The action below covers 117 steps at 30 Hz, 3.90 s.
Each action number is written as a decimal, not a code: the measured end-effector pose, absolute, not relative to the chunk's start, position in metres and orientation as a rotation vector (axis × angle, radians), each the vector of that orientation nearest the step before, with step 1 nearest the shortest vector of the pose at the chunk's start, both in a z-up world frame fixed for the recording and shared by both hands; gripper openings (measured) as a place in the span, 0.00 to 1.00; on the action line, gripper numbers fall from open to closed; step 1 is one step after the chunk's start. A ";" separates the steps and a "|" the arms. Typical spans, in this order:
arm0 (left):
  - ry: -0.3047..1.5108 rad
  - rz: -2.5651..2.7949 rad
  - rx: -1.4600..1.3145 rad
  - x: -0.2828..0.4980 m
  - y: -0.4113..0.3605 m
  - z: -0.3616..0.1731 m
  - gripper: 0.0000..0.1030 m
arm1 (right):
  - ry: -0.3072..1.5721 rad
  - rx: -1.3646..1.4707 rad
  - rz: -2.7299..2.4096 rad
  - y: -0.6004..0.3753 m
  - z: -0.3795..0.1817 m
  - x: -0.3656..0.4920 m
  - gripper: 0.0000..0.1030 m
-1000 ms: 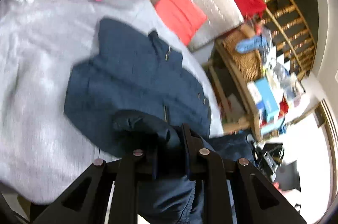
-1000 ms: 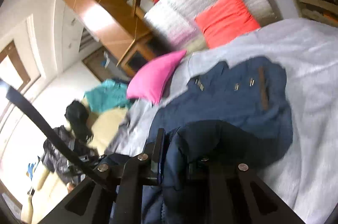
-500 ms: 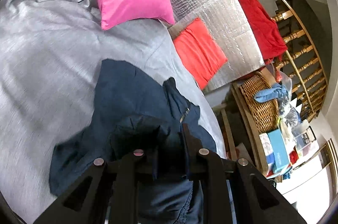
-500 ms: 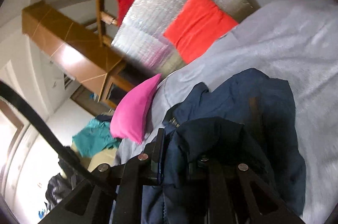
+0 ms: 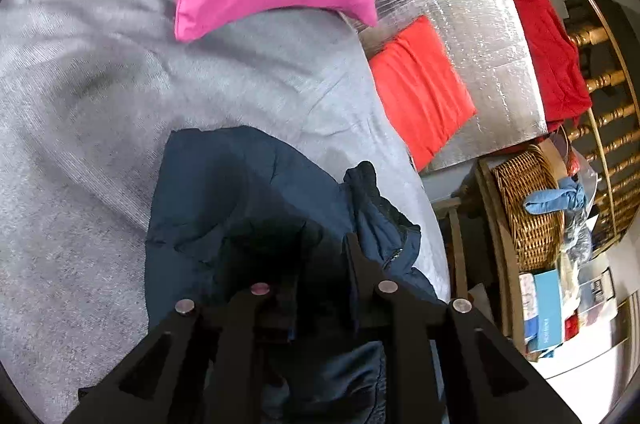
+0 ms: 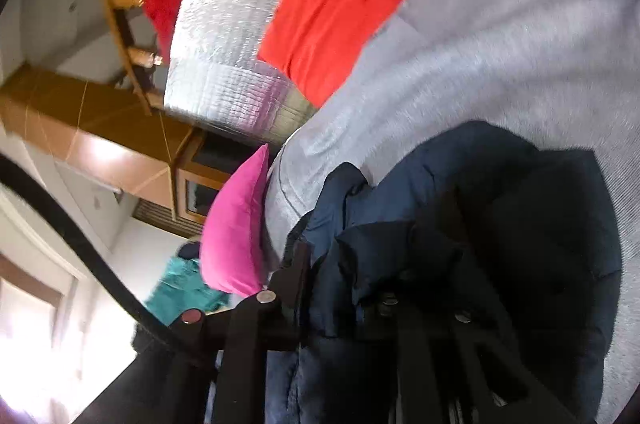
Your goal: Fold large clothes
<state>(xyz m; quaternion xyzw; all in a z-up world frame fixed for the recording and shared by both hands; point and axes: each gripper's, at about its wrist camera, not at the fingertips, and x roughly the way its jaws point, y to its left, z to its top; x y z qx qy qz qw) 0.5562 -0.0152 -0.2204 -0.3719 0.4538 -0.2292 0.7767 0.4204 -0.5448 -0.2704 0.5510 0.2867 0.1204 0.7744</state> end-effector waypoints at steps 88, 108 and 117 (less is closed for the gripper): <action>1.047 -0.175 -0.529 0.533 -0.014 -0.235 0.50 | 0.742 0.726 -0.143 -0.536 -0.238 0.426 0.17; 0.826 -0.374 -0.345 0.547 -0.068 -0.184 0.74 | 0.602 0.895 -0.113 -0.557 -0.240 0.414 0.59; 0.929 -0.355 -0.480 0.611 -0.051 -0.229 0.74 | 0.626 0.852 -0.089 -0.545 -0.251 0.422 0.60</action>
